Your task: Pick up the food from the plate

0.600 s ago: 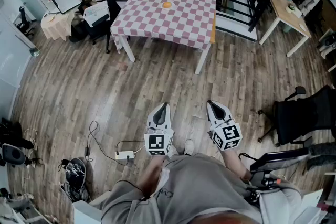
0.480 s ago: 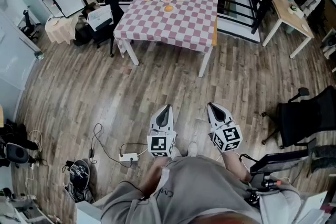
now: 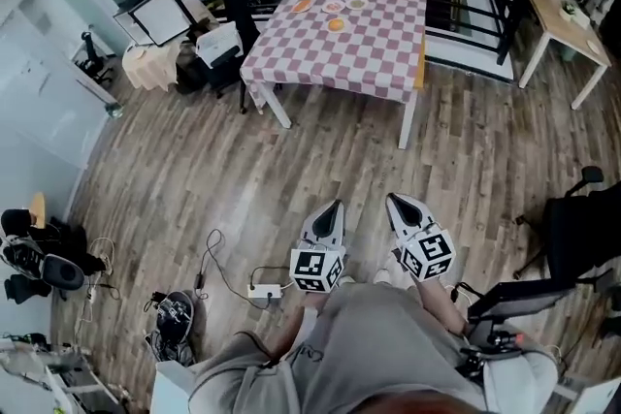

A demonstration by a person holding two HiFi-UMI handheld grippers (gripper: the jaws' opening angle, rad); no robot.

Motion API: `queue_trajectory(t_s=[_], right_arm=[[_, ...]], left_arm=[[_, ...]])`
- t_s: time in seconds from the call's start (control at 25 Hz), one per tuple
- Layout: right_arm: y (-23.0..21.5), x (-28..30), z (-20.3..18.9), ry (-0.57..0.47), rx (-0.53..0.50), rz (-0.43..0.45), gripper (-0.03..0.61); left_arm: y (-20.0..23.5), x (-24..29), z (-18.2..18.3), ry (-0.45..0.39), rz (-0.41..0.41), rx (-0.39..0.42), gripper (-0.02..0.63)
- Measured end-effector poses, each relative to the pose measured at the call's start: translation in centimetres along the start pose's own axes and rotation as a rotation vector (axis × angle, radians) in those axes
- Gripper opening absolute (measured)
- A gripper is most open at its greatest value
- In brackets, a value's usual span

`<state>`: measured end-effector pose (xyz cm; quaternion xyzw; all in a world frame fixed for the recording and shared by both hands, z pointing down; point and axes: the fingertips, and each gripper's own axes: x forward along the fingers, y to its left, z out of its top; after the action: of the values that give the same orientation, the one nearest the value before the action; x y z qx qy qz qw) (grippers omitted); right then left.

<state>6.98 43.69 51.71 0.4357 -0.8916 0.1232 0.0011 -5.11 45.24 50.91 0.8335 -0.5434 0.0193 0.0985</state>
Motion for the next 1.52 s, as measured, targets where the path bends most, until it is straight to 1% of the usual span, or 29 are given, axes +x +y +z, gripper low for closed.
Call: queue_trajectory(t_s=[0.08,0.16,0.28,0.36,0.44,0.56,0.8,1.0,1.24,1.36,1.52], right_arm=[[-0.7,0.1,-0.8,0.023,0.007,0.012,0.014],[-1.8,0.3,-1.9,0.051,-0.017,0.014,0.014],[-3.1,0.6,-3.0,0.074,-0.012,0.029,0.014],[-3.1,0.6,-2.8,0.072,-0.002,0.047,0.014],[-3.3,0.7,-2.4,0.070,-0.017,0.064,0.014],[-4.2,0.9,-1.5,0.065,-0.031,0.065,0.014],[-5.7,1.1,0.1,0.040,-0.043,0.033,0.014],[-6.4,1.8,1.1,0.023,-0.048,0.031,0.014],[-6.5,3.6,0.8,0.031,-0.060,0.049,0.014],[-6.6,5.2,0.4,0.054,-0.069,0.056,0.014],[-6.5,8.3,0.4,0.069,-0.087,0.084,0.014]], left_arm=[[-0.6,0.0,0.4,-0.016,0.024,0.010,0.011],[-1.3,0.1,0.4,-0.035,0.051,0.009,0.011],[-2.2,-0.3,-0.7,-0.022,0.080,0.007,0.011],[-2.2,-0.9,-1.0,-0.005,0.095,0.023,0.011],[-1.8,-1.0,-0.9,0.001,0.121,0.025,0.011],[-1.8,-0.2,-0.1,-0.020,0.146,0.012,0.011],[-4.0,2.0,1.3,-0.039,0.096,0.091,0.011],[-4.2,3.3,1.3,-0.038,0.075,0.123,0.011],[-2.8,6.0,1.6,-0.054,0.064,0.148,0.011],[-1.8,7.7,1.4,-0.055,0.050,0.141,0.011],[0.6,10.2,1.2,-0.044,0.044,0.121,0.011]])
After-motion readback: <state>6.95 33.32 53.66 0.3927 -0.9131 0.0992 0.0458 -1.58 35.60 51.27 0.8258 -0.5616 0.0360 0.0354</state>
